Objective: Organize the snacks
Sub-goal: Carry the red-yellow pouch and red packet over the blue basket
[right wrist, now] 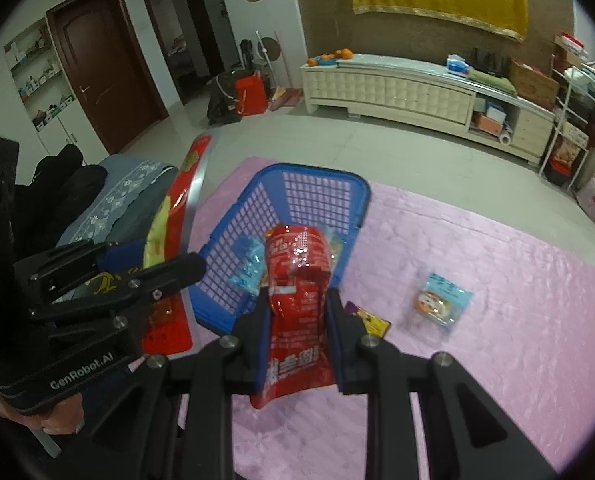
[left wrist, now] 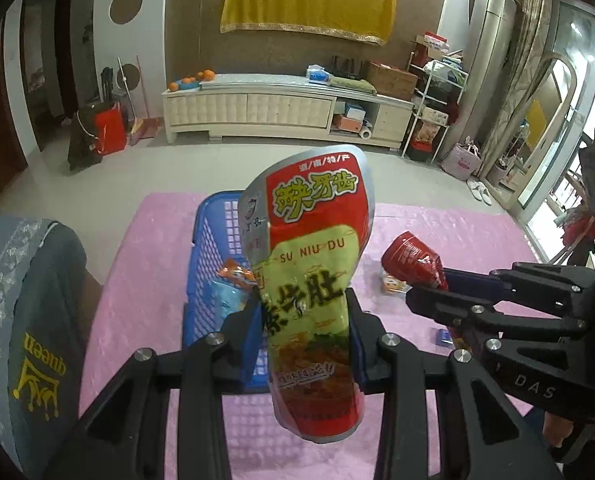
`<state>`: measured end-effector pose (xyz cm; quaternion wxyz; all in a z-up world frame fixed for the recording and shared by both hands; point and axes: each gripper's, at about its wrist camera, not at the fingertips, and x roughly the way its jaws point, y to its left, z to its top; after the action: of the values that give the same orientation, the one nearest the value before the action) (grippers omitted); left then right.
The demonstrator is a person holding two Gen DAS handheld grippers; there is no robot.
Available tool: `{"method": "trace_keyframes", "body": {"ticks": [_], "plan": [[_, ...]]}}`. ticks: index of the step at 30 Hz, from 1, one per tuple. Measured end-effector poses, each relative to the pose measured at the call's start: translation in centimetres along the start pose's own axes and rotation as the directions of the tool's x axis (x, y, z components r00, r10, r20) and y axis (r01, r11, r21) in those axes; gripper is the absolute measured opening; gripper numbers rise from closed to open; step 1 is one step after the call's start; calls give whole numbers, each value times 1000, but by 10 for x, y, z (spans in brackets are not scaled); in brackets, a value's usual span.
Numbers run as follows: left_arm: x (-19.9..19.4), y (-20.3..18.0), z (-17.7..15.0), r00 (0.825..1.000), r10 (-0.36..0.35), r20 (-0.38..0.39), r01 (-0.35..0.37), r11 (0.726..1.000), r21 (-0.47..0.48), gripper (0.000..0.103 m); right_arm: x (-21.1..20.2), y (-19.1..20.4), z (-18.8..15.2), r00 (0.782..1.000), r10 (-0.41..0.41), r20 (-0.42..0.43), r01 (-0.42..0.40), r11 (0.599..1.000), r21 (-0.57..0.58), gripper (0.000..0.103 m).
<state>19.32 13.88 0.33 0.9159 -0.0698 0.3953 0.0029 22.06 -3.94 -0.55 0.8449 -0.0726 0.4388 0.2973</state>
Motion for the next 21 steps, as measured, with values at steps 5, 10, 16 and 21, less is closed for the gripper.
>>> {"method": "trace_keyframes", "body": {"ticks": [5,10,16,21], "plan": [[19,13,0,1000,5,-7,-5,1000,-6,34,24,6,5,999,5,-37,-5,1000,-12,29],[45,26,-1,999,8,-39,-9,1000,-4,34,46,8,10,998,-1,-65,-1,1000,-27,29],[71,28,-7,998,1,-68,0,1000,15,34,69,7,7,994,-22,-111,18,999,-29,29],[84,28,-11,997,40,-68,-37,999,40,35,76,5,1,989,-40,-143,35,999,-33,29]]}}
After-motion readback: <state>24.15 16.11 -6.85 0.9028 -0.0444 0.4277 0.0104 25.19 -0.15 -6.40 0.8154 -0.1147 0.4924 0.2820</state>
